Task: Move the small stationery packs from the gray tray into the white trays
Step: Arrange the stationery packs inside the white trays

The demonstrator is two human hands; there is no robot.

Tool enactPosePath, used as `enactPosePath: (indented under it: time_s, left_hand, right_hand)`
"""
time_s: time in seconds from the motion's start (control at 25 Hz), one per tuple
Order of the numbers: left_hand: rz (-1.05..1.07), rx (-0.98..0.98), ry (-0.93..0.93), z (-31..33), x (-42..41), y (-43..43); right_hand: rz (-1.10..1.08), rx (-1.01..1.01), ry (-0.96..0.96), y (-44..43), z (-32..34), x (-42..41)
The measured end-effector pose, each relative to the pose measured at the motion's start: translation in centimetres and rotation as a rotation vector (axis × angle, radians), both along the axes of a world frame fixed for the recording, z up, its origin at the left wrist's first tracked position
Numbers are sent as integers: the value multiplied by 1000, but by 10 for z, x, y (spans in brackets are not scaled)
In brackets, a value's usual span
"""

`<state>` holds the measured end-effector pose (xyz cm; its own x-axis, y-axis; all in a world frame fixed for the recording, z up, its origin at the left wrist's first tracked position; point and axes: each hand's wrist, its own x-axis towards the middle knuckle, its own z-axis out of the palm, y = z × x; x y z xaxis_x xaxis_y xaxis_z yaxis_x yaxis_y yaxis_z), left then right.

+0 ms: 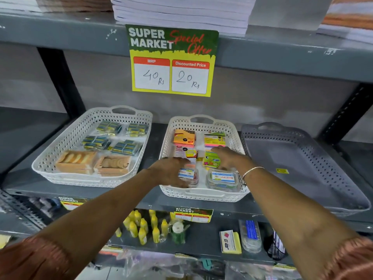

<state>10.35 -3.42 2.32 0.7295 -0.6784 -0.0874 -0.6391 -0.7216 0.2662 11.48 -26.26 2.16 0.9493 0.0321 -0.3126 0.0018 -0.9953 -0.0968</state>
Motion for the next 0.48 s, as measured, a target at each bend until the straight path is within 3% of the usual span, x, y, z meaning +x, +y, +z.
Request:
enactPosePath:
  time_s: [0.16,0.48]
  left_hand:
    - [138,-273,74,12,26,-11]
    - [4,73,9,-2,70,-29]
  right_hand:
    - [-16,56,41,-7,2,5]
    - [10,45,36,-12,-2,3]
